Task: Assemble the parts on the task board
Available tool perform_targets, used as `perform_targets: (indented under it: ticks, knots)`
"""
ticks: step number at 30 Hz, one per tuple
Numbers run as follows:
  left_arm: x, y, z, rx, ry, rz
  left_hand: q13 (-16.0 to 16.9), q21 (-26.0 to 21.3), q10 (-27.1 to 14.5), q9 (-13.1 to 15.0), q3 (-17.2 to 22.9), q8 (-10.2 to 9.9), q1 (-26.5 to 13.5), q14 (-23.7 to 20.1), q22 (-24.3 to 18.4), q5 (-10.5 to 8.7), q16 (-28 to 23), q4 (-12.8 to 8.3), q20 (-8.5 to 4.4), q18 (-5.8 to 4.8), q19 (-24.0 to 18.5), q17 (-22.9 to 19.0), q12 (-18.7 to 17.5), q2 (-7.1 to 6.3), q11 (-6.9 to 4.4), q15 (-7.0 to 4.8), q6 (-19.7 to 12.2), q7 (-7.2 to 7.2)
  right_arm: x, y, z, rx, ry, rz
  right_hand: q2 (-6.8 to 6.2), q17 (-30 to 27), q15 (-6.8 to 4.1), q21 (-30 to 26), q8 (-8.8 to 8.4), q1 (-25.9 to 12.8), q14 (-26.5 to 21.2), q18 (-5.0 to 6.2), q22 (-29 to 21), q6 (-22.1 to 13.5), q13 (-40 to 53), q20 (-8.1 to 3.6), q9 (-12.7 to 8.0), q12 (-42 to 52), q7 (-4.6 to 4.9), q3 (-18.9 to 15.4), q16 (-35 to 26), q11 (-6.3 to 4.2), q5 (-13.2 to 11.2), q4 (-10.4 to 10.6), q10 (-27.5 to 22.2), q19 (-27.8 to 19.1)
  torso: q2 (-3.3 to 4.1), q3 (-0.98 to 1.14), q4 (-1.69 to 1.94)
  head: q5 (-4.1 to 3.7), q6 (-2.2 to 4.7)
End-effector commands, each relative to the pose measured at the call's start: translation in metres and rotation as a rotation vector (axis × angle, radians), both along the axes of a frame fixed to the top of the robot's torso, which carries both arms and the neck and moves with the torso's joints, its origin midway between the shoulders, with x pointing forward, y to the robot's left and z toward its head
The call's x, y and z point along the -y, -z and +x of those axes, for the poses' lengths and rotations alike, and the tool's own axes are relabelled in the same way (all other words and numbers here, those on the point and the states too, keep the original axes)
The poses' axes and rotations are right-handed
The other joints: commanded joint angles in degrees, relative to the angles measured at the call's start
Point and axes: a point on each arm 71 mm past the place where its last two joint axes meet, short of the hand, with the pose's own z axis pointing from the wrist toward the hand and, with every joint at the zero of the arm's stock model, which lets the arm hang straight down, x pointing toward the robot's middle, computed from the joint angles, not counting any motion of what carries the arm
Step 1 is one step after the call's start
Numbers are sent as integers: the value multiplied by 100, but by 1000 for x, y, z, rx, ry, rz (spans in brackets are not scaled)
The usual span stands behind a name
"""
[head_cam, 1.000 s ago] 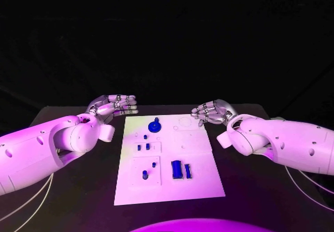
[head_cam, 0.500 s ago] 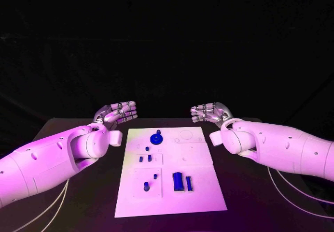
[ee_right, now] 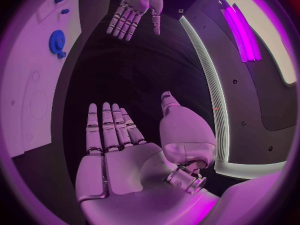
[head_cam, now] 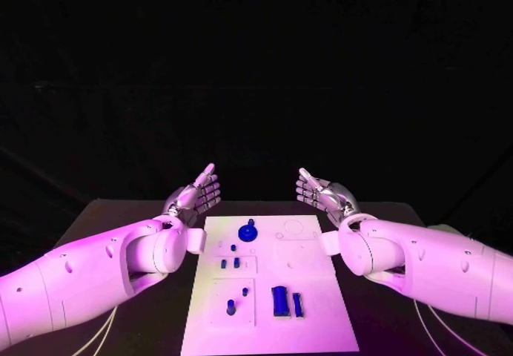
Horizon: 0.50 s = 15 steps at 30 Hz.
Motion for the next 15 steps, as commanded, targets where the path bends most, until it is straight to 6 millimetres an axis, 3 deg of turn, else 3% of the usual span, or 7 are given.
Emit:
perform_targets:
  ticks: [1, 2, 4, 5, 7, 11, 15]
  knots:
    - [-1, -6, -11, 105, -115, 95, -28, -42, -879, -30, -79, -39, -1354, -814, -30, -196, -44, -154, -281, -577, -696, -28, -48, 37, -194, -581, -874, -381, -2, -7, -9, 55, 120, 28, -4, -258, -135, -50, -41, -1399, -1049, -198, -578, -943, -149, -239, -439, -76, -193, -12, -69, -282, -490, -426, -1050, -824, -59, 65, -71, 117, 153]
    - [0, -6, -14, 113, -124, 103, -28, -42, -950, -30, -79, -39, -1466, -880, -30, -608, -44, -154, -307, -577, -752, -28, -48, 37, -603, -581, -947, -381, -4, -8, -11, 57, 125, 35, -4, -258, -135, -50, -41, -1514, -1136, -198, -626, -1021, -149, -259, -439, -76, -602, -12, -69, -282, -490, -426, -1137, -891, -63, 70, -77, 130, 170]
    - [2, -6, -20, 127, -139, 117, -28, -42, -1088, -30, -79, -39, -1681, -1002, -30, -608, -44, -154, -350, -577, -864, -28, -48, 37, -603, -581, -1084, -381, -7, -9, -15, 60, 133, 44, -4, -258, -135, -50, -41, -1737, -1303, -246, -718, -1171, -149, -295, -439, -76, -602, -12, -69, -282, -490, -426, -1302, -1025, -68, 75, -82, 142, 186]
    - [3, -7, -24, 135, -148, 125, -28, -42, -1176, -30, -79, -39, -1816, -1087, -30, -608, -44, -154, -376, -577, -933, -28, -48, 37, -603, -581, -1169, -381, -8, -10, -16, 61, 136, 49, -4, -258, -135, -50, -41, -1877, -1407, -659, -775, -1264, -149, -318, -439, -76, -602, -12, -69, -282, -490, -426, -1408, -1106, -68, 75, -82, 143, 187]
    - [4, -7, -28, 145, -158, 134, -28, -42, -1291, -30, -79, -39, -2000, -1201, -30, -608, -44, -154, -415, -577, -1028, -28, -48, 37, -603, -581, -1289, -381, -9, -11, -17, 61, 138, 51, -4, -258, -135, -50, -41, -2066, -1549, -659, -854, -1393, -149, -745, -439, -76, -602, -12, -69, -282, -490, -426, -1550, -1213, -68, 75, -82, 143, 187]
    - [6, -8, -32, 154, -167, 143, -28, -42, -1509, -30, -79, -39, -2331, -1400, -30, -608, -44, -154, -881, -577, -1197, -28, -48, 37, -603, -581, -1502, -381, -9, -11, -17, 61, 138, 51, -4, -258, -135, -50, -41, -2406, -1805, -659, -995, -1623, -149, -745, -439, -76, -602, -12, -69, -282, -490, -426, -1805, -1407, -68, 75, -82, 143, 187]
    - [6, -8, -32, 154, -168, 143, -28, -42, -1708, -30, -79, -39, -2637, -1585, -30, -608, -44, -154, -881, -577, -1365, -28, -48, 37, -603, -581, -1700, -381, -9, -11, -17, 61, 138, 51, -4, -258, -135, -50, -41, -2724, -2041, -659, -1126, -1836, -149, -745, -439, -76, -602, -12, -69, -282, -490, -426, -2043, -1590, -68, 75, -82, 143, 187]
